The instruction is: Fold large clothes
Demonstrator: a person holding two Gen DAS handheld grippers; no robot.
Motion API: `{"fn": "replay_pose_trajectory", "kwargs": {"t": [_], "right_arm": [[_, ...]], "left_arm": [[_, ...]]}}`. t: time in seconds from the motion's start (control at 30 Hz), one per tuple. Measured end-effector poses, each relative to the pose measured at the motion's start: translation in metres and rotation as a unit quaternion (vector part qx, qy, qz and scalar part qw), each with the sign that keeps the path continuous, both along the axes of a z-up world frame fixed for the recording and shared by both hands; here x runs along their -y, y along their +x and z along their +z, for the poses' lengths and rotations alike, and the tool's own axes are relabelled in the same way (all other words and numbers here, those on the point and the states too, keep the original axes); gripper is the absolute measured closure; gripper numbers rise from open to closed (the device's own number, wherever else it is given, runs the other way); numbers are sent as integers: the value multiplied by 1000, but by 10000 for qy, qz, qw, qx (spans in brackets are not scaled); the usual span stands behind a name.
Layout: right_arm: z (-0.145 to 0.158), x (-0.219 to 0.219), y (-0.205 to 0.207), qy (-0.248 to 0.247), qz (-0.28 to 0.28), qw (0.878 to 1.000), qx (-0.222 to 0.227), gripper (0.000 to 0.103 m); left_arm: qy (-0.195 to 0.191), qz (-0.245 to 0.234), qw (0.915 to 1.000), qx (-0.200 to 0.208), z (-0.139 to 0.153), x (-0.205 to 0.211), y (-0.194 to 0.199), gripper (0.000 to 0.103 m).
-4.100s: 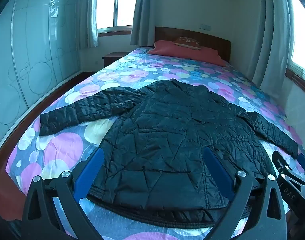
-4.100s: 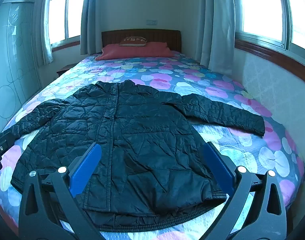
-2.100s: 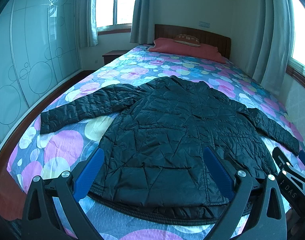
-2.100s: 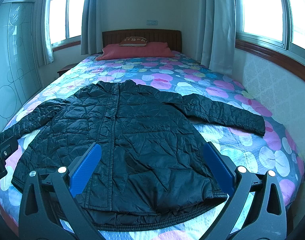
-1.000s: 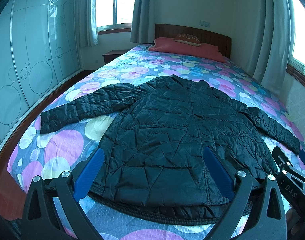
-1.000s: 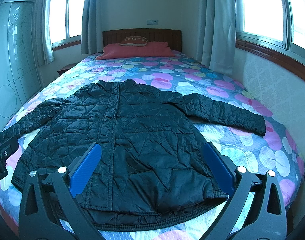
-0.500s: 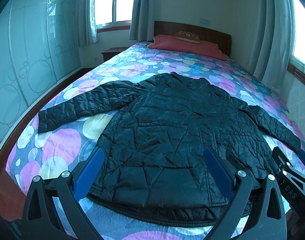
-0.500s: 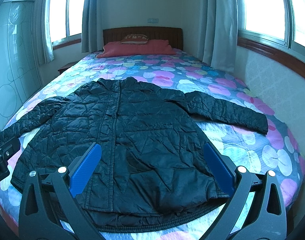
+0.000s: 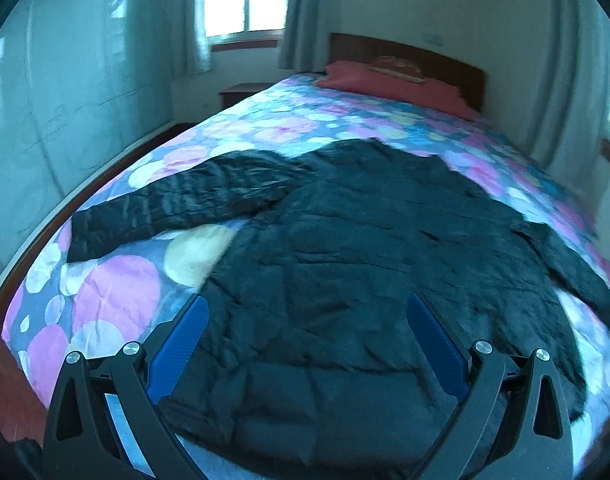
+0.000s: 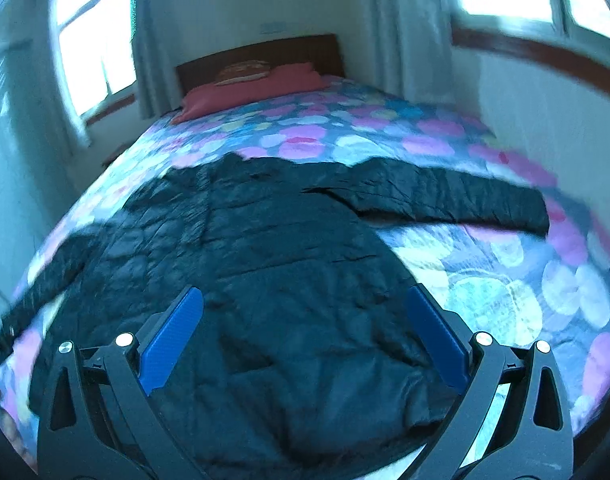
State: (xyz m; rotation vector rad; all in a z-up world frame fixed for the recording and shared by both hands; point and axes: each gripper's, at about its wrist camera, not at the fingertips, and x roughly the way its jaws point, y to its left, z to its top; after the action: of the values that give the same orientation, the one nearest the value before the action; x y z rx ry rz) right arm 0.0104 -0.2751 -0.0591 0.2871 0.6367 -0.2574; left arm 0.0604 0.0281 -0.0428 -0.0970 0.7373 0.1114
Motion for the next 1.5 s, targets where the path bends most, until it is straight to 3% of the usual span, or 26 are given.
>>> {"fn": "replay_pose_trajectory", "kwargs": {"t": [0.03,0.1,0.13,0.17,0.37,0.53,0.7,0.83,0.9,0.97,1.07,1.17,1.33,1.5], "right_arm": [[-5,23,2,280,-148,9995,62,2],[-15,64,6,675,-489,9965,112,18],[-22,91,8,913,-699,9933,105,32],[-28,108,10,1090,-827,9905,99,34],[-77,243,8,2345,-2070,9489,424,34],[-112,313,9,3069,-2700,9088,839,34],[-129,342,11,3157,-2968,8928,1232,31],[-132,349,11,3143,-3133,8826,1551,27],[-129,350,12,2982,-3234,8847,1544,32],[-127,349,16,2797,-3359,8888,1379,72],[-135,356,21,2915,-3314,8884,1264,88],[-125,352,32,2638,-3210,9011,1242,91],[-80,310,49,1882,-2688,9351,1340,92],[-38,237,95,1186,-1699,9700,1268,92]], "left_arm": [[20,145,9999,-41,-6,-9,9,4],[36,438,9990,-117,-16,-29,23,4],[48,567,9983,-146,-20,-37,28,4],[54,787,9967,-193,-26,-50,36,4],[-84,1748,9831,-546,-56,-108,63,4],[-310,2117,9730,-867,-79,-129,77,4],[-176,2251,9671,-1168,-98,-131,85,4],[-287,2371,9621,-1320,-109,-137,84,4],[-357,2416,9602,-1354,-114,-140,83,4],[-336,2438,9598,-1347,-116,-141,83,4],[-236,2436,9599,-1370,-115,-135,83,4],[-206,2437,9598,-1377,-118,-136,84,4],[-161,2462,9589,-1398,-121,-135,84,4],[-41,2482,9586,-1397,-123,-132,85,4]]}}
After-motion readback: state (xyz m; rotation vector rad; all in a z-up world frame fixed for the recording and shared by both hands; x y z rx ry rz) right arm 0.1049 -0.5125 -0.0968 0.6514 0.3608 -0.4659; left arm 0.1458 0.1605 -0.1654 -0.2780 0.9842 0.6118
